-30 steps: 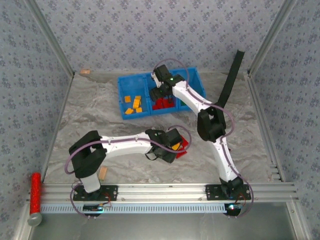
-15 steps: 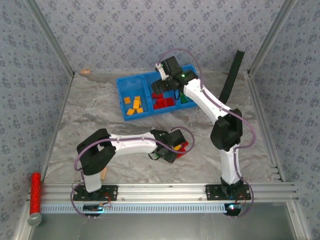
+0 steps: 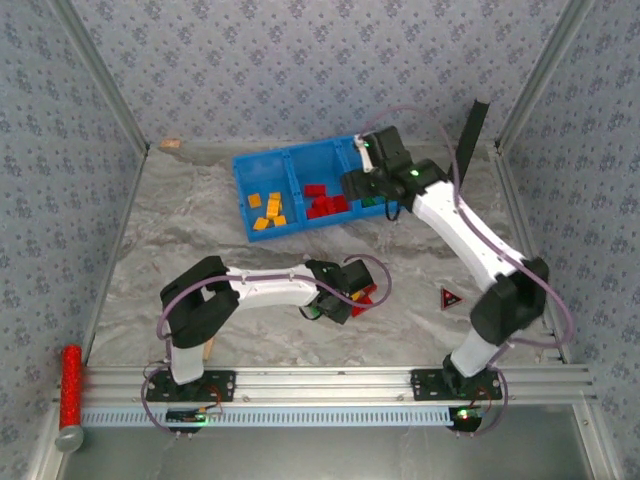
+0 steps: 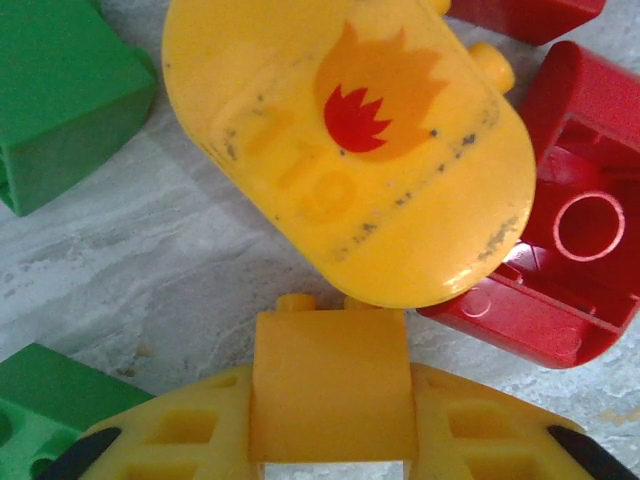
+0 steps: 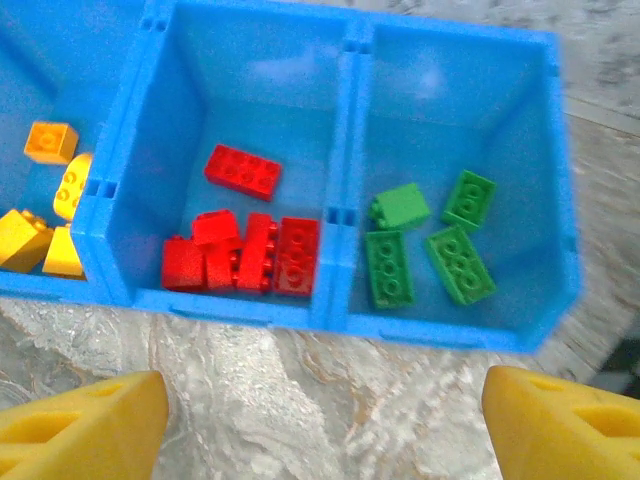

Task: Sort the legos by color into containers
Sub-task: Pick up the lego from the middle-left of the table, then place the lego in the container.

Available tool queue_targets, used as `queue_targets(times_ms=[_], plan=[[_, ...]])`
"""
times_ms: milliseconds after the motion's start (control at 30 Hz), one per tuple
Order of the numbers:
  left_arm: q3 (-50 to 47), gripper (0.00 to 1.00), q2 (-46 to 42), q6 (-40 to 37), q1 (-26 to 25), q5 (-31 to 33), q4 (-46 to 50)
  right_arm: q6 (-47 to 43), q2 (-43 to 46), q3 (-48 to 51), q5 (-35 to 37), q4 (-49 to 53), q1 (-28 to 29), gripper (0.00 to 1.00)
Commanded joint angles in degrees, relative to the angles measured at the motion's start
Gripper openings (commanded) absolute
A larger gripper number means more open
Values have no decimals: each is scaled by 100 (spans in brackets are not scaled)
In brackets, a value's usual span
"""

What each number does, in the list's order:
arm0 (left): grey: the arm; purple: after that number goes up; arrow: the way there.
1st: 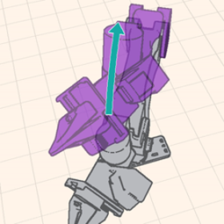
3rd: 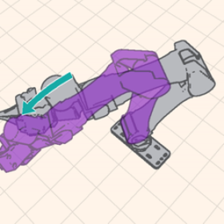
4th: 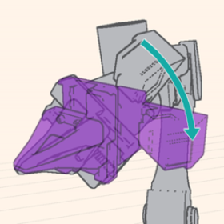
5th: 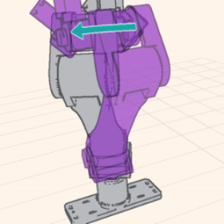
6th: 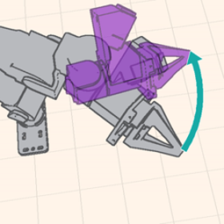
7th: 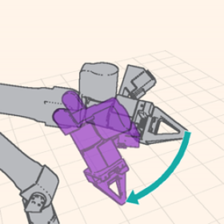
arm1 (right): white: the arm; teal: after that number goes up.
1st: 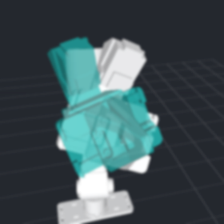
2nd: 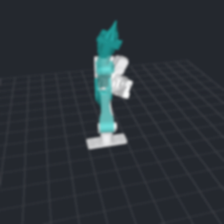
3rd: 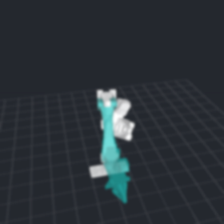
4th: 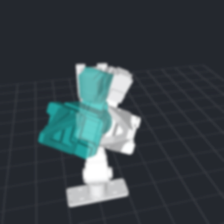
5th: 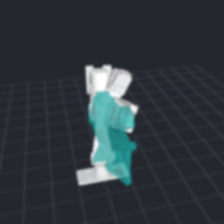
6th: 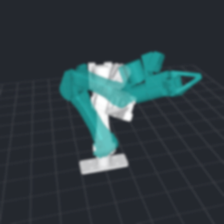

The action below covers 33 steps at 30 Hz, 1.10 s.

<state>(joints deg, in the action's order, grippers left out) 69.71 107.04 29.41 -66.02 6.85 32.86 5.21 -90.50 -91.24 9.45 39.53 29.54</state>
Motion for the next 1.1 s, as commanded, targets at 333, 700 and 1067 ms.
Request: queue_targets(times_ms=[333, 700, 1067], plan=[[260, 25, -1766, -278, 1173, -130, 471, 1921, 3176, 4129, 14, -886, 422, 84], [619, 26, -2065, -858, 3104, 222, 202, 2959, 2709, 4539, 803, -1153, 2445, 85], [1486, 25, -664, -1034, 4108, -10, -67, 3485, 340, 3076, 905, -801, 3623, 83]])
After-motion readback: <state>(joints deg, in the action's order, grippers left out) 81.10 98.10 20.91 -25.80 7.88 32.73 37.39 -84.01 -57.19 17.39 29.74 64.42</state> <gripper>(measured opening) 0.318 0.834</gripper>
